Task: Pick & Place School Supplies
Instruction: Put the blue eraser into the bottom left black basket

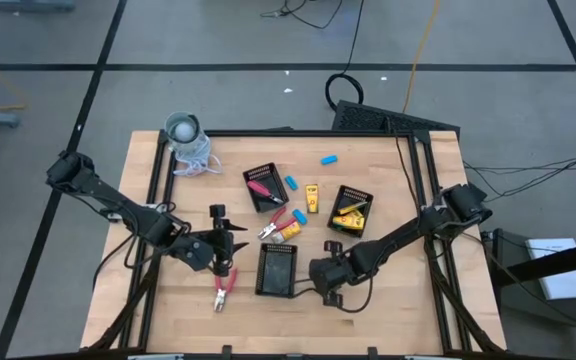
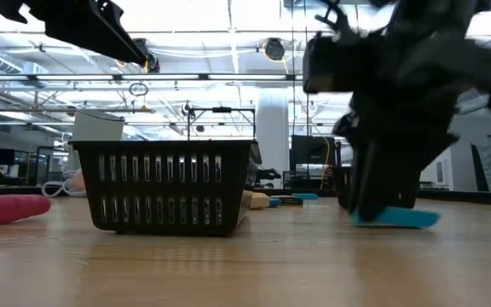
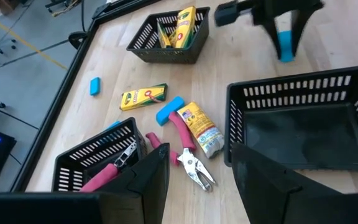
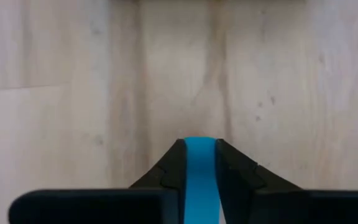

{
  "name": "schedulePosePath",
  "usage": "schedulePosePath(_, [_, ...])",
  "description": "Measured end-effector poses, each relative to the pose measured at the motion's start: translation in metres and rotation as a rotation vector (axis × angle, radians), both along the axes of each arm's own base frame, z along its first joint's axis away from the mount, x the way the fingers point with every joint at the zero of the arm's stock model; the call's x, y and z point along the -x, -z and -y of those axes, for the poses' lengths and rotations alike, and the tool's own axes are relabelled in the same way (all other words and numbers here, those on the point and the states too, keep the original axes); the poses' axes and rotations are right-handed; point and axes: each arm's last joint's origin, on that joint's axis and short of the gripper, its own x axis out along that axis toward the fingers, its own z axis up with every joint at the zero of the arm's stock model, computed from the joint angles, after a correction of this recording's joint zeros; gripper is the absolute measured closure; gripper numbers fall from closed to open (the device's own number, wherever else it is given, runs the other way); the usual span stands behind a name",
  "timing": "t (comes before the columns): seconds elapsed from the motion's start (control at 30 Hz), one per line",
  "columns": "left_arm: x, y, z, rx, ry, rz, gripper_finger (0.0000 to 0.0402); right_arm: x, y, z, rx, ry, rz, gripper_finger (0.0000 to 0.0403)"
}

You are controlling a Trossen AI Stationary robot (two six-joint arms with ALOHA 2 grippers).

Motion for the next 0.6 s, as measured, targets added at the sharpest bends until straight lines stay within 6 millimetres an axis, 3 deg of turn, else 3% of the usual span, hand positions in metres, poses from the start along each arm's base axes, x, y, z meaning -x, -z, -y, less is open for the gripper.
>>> schedulePosePath(0.27, [-0.002,0.0,-0.004,-0.001,-0.015,-0.001,0.0225,-0.01,-0.028,-0.008,0.099,-0.037,0.063,0.0368])
schedulePosePath(0.37, [-0.002,0.0,-0.004,-0.004,-0.013,-0.002,0.0225,-0.014,-0.036,-0.009,0.136,-0.052,0.086,0.0401])
schedulePosePath(0.6, [-0.002,0.0,-0.004,-0.005,-0.012,-0.002,0.0225,-0.024,-0.053,-0.005,0.169,-0.076,0.128,0.0399])
